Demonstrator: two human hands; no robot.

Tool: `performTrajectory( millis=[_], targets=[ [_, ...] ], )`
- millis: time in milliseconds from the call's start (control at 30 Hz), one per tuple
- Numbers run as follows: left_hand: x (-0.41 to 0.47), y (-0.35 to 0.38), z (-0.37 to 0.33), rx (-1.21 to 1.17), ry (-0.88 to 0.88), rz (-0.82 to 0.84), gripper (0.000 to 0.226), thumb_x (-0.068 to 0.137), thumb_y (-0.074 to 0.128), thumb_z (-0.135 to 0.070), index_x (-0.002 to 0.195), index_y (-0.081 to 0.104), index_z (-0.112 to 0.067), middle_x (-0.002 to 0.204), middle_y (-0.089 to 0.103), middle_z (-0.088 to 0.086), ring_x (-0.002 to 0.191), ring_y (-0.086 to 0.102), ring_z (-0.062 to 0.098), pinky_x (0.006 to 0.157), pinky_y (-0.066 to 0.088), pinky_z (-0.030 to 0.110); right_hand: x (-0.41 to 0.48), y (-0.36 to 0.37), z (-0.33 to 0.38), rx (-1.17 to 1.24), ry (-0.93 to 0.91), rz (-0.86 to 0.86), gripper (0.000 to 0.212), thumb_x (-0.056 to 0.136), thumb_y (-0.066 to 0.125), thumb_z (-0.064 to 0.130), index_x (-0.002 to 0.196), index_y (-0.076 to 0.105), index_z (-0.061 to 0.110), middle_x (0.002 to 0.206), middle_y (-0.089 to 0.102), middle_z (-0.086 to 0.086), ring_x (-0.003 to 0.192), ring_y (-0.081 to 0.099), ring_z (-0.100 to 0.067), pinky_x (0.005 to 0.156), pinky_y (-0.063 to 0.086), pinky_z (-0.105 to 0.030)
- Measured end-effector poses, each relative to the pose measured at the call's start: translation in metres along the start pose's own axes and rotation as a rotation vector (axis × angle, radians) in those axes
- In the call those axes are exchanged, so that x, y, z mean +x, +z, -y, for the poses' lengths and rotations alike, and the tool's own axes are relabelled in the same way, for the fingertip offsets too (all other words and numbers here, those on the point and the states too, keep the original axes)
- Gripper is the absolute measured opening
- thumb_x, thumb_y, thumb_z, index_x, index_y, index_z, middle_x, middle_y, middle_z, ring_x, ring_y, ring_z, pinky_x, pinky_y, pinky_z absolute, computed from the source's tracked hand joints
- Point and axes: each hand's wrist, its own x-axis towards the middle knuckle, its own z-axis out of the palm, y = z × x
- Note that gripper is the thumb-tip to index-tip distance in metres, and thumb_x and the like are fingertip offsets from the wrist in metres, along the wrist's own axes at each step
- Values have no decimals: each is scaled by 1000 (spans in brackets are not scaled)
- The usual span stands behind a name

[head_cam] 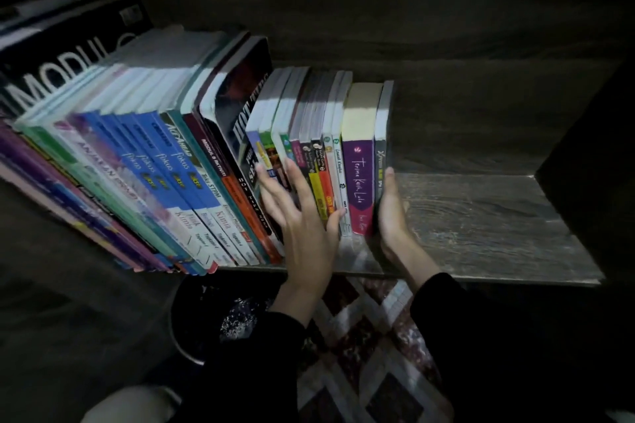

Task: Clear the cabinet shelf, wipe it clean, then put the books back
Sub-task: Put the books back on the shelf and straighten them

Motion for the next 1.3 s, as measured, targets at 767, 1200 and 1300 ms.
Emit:
performTrajectory(
  millis=[767, 1200, 1300],
  targets=[
    [-35, -84, 65, -72, -162, -101, 23, 76, 48, -2, 95, 61, -7, 94, 56, 9, 94, 47, 25, 84, 26, 17, -90, 20, -16, -831, -776, 252, 27, 101, 41, 17, 120, 60, 13, 113, 62, -2, 108, 46, -18, 80, 29, -22],
    [6, -109, 124, 437, -22, 69, 139, 54, 48, -83, 145, -25, -9, 149, -13, 37, 141, -6, 48, 109, 4, 65, -117, 68, 26, -1207, -1557, 40, 96, 83, 60, 54, 153, 1, 24, 157, -7, -19, 147, -4, -32, 117, 2, -47],
    [15, -110, 140, 449, 79, 101, 132, 57, 30, -88, 143, -31, -9, 143, -42, 25, 137, -31, 40, 109, -8, 62, -111, 77, 17, -1324, -1502, 12, 123, 71, 75, 51, 151, -14, 22, 152, -30, -20, 144, -20, -33, 116, 0, -55]
  ],
)
